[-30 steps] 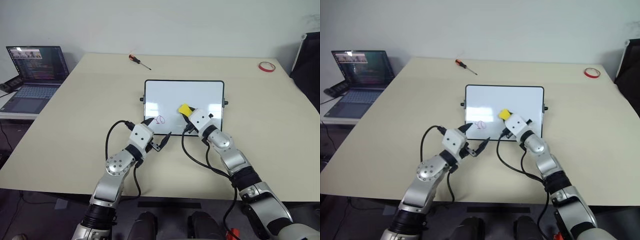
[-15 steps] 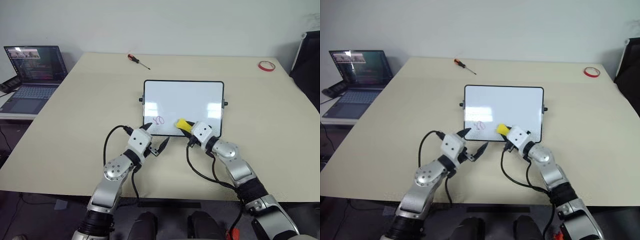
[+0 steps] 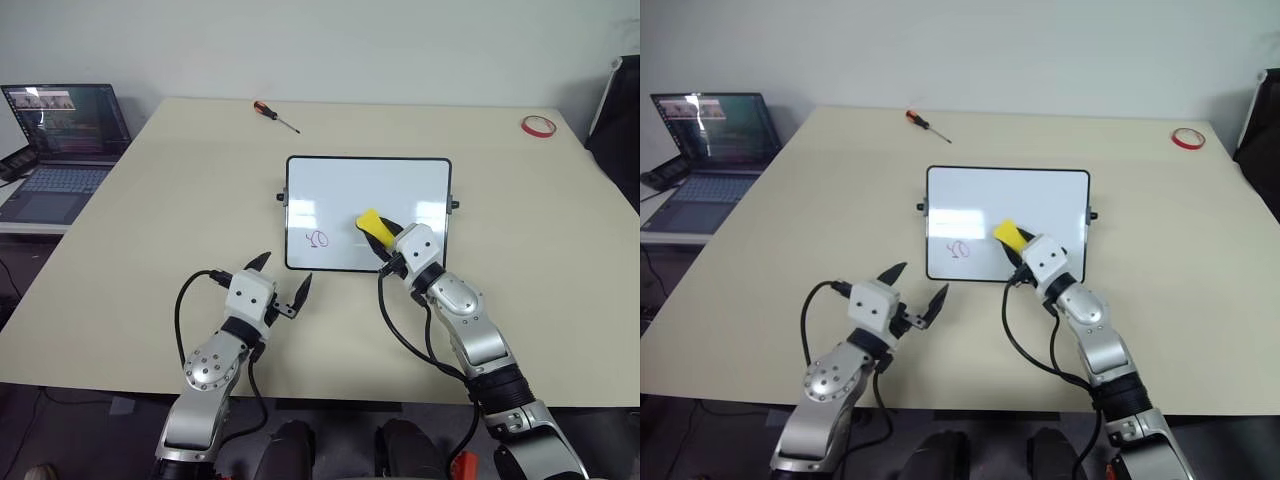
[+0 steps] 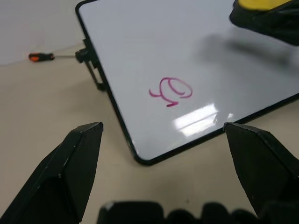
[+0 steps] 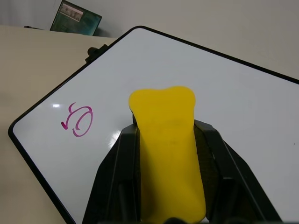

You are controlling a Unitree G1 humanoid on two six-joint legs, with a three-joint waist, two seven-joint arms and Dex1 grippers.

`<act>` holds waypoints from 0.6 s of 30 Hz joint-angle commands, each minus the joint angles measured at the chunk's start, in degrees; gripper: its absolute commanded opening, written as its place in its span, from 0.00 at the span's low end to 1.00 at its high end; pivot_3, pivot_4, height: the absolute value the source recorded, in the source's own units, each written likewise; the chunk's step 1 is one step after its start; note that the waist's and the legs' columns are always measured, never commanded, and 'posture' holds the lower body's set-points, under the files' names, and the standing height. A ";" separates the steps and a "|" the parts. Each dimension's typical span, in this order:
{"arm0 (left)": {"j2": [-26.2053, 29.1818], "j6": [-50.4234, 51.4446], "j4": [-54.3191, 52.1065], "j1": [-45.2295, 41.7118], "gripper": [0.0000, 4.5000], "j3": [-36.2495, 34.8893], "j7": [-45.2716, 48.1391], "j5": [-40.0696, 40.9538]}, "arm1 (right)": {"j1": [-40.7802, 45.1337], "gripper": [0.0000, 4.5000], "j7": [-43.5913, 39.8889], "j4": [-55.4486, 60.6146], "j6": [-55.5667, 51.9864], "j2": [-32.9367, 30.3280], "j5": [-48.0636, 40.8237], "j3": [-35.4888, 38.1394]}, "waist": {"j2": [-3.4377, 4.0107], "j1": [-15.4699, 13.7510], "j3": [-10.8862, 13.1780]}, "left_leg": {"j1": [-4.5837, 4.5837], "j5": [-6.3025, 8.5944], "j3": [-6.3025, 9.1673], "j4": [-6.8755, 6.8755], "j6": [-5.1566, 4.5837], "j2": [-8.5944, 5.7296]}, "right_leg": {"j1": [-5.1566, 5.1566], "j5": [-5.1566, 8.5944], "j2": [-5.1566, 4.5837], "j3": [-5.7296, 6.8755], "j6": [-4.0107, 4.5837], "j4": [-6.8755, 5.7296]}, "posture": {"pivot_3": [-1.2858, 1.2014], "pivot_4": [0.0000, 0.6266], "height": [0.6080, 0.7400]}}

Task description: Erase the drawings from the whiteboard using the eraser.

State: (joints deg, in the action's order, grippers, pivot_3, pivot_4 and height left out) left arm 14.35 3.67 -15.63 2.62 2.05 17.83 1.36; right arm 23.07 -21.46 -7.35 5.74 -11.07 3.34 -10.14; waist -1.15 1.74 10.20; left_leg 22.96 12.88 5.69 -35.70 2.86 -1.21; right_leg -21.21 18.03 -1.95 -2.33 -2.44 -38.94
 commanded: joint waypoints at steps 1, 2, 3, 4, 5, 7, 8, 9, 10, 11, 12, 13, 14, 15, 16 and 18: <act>-1.06 -0.26 -1.86 0.25 1.00 -0.79 -1.23 1.00 | 1.71 0.27 0.02 1.72 1.21 0.22 -0.68 0.88 | 0.00 -0.05 0.00 | -0.01 0.00 0.01 0.00 0.00 -0.02 | 0.02 0.00 0.00 0.02 0.00 -0.01 | 0.52 0.24 1.00; -1.24 -0.52 -1.22 0.46 1.00 -0.93 -1.32 1.11 | 2.09 0.27 -0.01 1.51 1.35 0.27 -0.74 0.95 | 0.00 -0.05 0.00 | -0.01 0.00 0.02 -0.01 0.00 -0.02 | 0.03 0.00 0.00 0.02 -0.01 -0.01 | 0.52 0.24 1.00; -1.33 -0.87 -0.64 0.67 1.00 -1.00 -1.26 1.28 | 2.56 0.27 0.08 1.26 1.51 0.39 -0.73 1.00 | 0.00 -0.04 0.00 | -0.01 0.00 0.01 -0.01 0.00 -0.03 | 0.03 -0.01 0.00 0.03 -0.01 -0.01 | 0.52 0.24 1.00; -1.33 -1.18 -0.26 0.81 1.00 -0.99 -1.23 1.27 | 3.09 0.27 0.13 0.93 1.71 0.52 -0.71 0.99 | 0.00 -0.02 0.00 | -0.02 0.00 0.00 -0.01 0.00 -0.03 | 0.02 -0.01 0.00 0.03 -0.01 -0.02 | 0.52 0.24 1.00; -1.33 -1.35 -0.07 0.85 1.00 -0.97 -1.24 1.25 | 3.65 0.27 0.10 0.52 1.96 0.66 -0.70 0.91 | 0.00 -0.01 0.00 | -0.02 0.00 0.00 0.00 0.00 -0.02 | 0.01 0.00 0.00 0.03 -0.01 -0.02 | 0.52 0.24 1.00; -1.27 -1.32 -0.13 0.81 1.00 -0.99 -1.29 1.22 | 4.87 0.27 0.25 -0.98 2.51 0.90 -0.40 0.70 | 0.00 0.08 0.00 | -0.01 0.00 -0.02 0.00 0.00 -0.02 | -0.01 0.00 0.00 0.03 0.00 -0.03 | 0.52 0.24 1.00; -1.27 -1.25 -0.17 0.77 1.00 -1.01 -1.35 1.23 | 5.44 0.27 0.25 -1.85 2.86 0.98 -0.28 0.56 | 0.00 0.09 0.00 | -0.02 0.00 -0.03 0.00 0.00 -0.01 | 0.00 -0.01 0.01 0.03 0.00 -0.03 | 0.52 0.24 1.00; -1.24 -1.22 -0.28 0.85 1.00 -1.05 -1.36 1.26 | 6.14 0.27 0.18 -3.12 3.32 1.11 0.15 0.08 | 0.00 0.09 0.00 | -0.03 0.00 -0.03 0.00 0.00 -0.01 | 0.00 -0.01 0.01 0.03 0.00 -0.03 | 0.52 0.24 1.00; -1.26 -1.21 -0.39 0.94 1.00 -1.03 -1.41 1.23 | 6.75 0.27 0.10 -4.32 3.79 1.17 0.69 -0.43 | 0.00 0.09 0.00 | -0.03 0.00 -0.03 0.00 0.00 -0.01 | 0.00 -0.01 0.01 0.03 0.00 -0.03 | 0.52 0.24 1.00; -1.28 -1.17 -0.48 1.00 1.00 -1.00 -1.46 1.20 | 7.33 0.27 -0.03 -5.45 4.23 1.31 1.04 -0.88 | 0.00 0.09 0.00 | -0.03 0.00 -0.03 0.00 0.00 -0.01 | 0.00 -0.01 0.01 0.03 0.00 -0.03 | 0.52 0.24 1.00; -1.24 -1.15 -0.55 1.05 1.00 -1.03 -1.46 1.20 | 8.24 0.27 -0.29 -6.89 4.74 1.68 1.52 -1.63 | 0.00 0.08 0.00 | -0.03 0.00 -0.04 0.00 0.00 -0.01 | 0.00 -0.01 0.01 0.03 0.00 -0.03 | 0.52 0.24 1.00; -1.20 -1.14 -0.58 1.04 1.00 -1.08 -1.48 1.20 | 9.08 0.27 -0.50 -8.20 5.40 2.10 1.81 -2.22 | 0.00 0.08 0.00 | -0.02 0.00 -0.05 0.00 0.00 -0.01 | 0.00 -0.01 0.01 0.03 0.00 -0.03 | 0.52 0.24 1.00; -1.13 -1.09 -0.59 0.94 1.00 -1.19 -1.46 1.26 | 10.20 0.27 -0.47 -9.83 6.01 2.78 2.28 -2.90 | 0.00 0.12 0.00 | -0.03 0.00 -0.05 0.00 0.00 -0.01 | 0.00 -0.01 0.01 0.02 0.00 -0.03 | 0.52 0.24 1.00; -1.08 -1.03 -0.57 0.80 1.00 -1.25 -1.45 1.26 | 11.25 0.27 -0.50 -11.46 6.60 3.41 2.75 -3.52 | 0.00 0.17 0.00 | -0.04 0.00 -0.07 -0.01 0.00 0.00 | 0.00 -0.01 0.02 0.01 0.00 -0.03 | 0.52 0.24 1.00; -1.03 -0.99 -0.55 0.65 1.00 -1.30 -1.45 1.27 | 12.30 0.27 -0.39 -13.22 7.24 4.02 3.54 -4.32 | 0.01 0.20 0.00 | -0.04 0.00 -0.08 0.00 0.00 0.00 | -0.01 -0.01 0.02 0.01 0.00 -0.05 | 0.52 0.24 1.00; -0.96 -0.98 -0.57 0.48 1.00 -1.37 -1.45 1.23 | 14.20 0.27 -0.17 -16.80 8.41 5.28 4.98 -5.84 | 0.01 0.21 0.00 | -0.05 0.00 -0.08 0.00 0.00 0.02 | -0.03 -0.01 0.05 0.01 0.00 -0.06 | 0.52 0.24 1.00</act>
State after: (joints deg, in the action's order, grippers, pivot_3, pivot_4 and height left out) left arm 13.31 3.42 -14.86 3.62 1.54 16.78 2.17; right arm 35.44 -21.56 -23.48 11.83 -6.66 7.30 -14.99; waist -1.14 1.95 10.21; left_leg 22.92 12.88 5.59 -35.70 2.86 -1.18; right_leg -21.26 18.02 -1.89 -2.34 -2.44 -39.00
